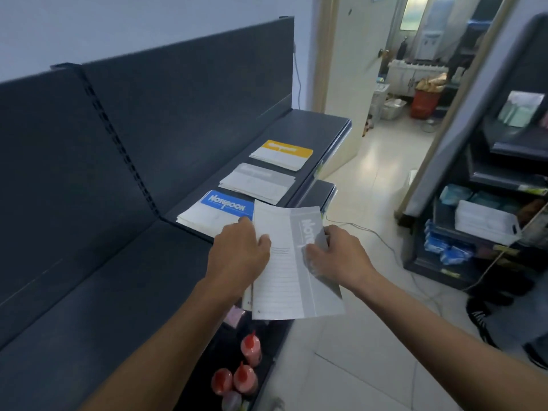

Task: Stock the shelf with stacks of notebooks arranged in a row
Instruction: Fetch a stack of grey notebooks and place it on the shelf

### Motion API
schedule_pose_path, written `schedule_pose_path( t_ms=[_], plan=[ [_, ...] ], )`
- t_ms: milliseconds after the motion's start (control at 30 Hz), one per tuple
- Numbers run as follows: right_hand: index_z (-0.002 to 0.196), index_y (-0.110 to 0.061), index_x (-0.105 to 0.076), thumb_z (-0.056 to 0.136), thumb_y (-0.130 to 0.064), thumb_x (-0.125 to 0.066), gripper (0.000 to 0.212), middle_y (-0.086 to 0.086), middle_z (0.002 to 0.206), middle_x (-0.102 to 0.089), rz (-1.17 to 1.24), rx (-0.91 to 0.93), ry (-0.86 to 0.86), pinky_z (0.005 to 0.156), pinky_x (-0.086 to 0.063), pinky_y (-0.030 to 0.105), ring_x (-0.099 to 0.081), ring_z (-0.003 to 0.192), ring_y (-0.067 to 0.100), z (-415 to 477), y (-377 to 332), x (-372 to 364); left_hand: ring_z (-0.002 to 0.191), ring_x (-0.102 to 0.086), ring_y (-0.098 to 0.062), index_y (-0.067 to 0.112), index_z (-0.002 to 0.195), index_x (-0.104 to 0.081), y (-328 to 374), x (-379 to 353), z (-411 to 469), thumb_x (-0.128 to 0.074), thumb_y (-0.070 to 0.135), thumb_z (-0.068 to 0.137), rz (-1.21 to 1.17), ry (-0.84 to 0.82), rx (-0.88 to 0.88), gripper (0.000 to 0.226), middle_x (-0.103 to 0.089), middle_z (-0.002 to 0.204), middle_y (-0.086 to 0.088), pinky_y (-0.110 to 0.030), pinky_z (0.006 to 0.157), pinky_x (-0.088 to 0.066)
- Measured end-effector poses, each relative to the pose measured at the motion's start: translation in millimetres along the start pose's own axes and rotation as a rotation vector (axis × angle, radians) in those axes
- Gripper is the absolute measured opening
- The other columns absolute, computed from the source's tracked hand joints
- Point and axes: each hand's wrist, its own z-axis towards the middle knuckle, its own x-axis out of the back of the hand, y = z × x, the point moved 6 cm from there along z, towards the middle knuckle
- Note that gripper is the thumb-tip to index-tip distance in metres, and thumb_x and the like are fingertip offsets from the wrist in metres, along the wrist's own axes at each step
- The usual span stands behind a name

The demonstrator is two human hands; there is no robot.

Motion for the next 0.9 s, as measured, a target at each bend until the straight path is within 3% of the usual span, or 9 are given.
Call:
schedule_pose_path(
  t_ms=[167,300,467,667,800,900],
  plan=[
    [0.103,-0.021,-0.061,0.082,-0.037,-0.056,0.027,-0.003,0.096,-0.07,0.024,-0.043,0.044,0.082,-0.058,0.042,-0.067,0.088,0.022,62,1,27,0.079,-0.055,-0.017,0.014,0.102,-0.054,26,-18,71,-0.052,0.041,0.098,-0.058,0.004,-0.077,0.027,-0.063,0.095,-0.003,-0.031,0.063,-0.042],
    [0.109,-0.025,-0.061,0.082,-0.041,-0.056,0.032,-0.004,0.104,-0.071,0.034,-0.048,0.069,0.083,-0.059,0.043,-0.068,0.092,0.021,108,6,44,0.078,-0.06,-0.02,0.014,0.092,-0.051,49,-33,119,-0.053,0.039,0.098,-0.08,0.012,-0.129,0.026,-0.065,0.094,-0.004,-0.033,0.061,-0.046],
    [0.116,-0.022,-0.06,0.087,-0.041,-0.059,0.034,-0.002,0.108,-0.071,0.021,-0.064,0.099,0.083,-0.058,0.042,-0.068,0.092,0.022,165,21,74,0.084,-0.059,-0.022,0.012,0.098,-0.055,88,-53,174,-0.055,0.036,0.096,-0.072,0.022,-0.168,0.025,-0.064,0.098,-0.004,-0.031,0.066,-0.04],
    [0.12,-0.021,-0.058,0.089,-0.04,-0.059,0.036,-0.001,0.108,-0.07,0.032,-0.056,0.063,0.084,-0.059,0.043,-0.068,0.092,0.022,247,50,112,0.089,-0.057,-0.026,0.012,0.097,-0.052,146,-87,240,-0.053,0.037,0.095,-0.02,0.045,-0.159,0.026,-0.057,0.098,-0.004,-0.035,0.071,-0.043],
    [0.114,-0.021,-0.058,0.088,-0.036,-0.059,0.03,-0.001,0.103,-0.07,0.029,-0.033,0.014,0.082,-0.058,0.04,-0.068,0.09,0.021,299,69,141,0.095,-0.058,-0.025,0.011,0.108,-0.057,178,-110,279,-0.054,0.042,0.095,-0.02,0.026,-0.105,0.034,-0.059,0.104,-0.004,-0.035,0.074,-0.045],
    [0.113,-0.019,-0.058,0.088,-0.035,-0.058,0.029,-0.001,0.1,-0.069,0.002,0.005,-0.02,0.082,-0.058,0.041,-0.067,0.09,0.022,337,78,164,0.09,-0.054,-0.021,0.014,0.108,-0.058,204,-119,308,-0.056,0.042,0.094,-0.04,0.053,-0.067,0.032,-0.059,0.104,0.0,-0.034,0.071,-0.041]
  ],
)
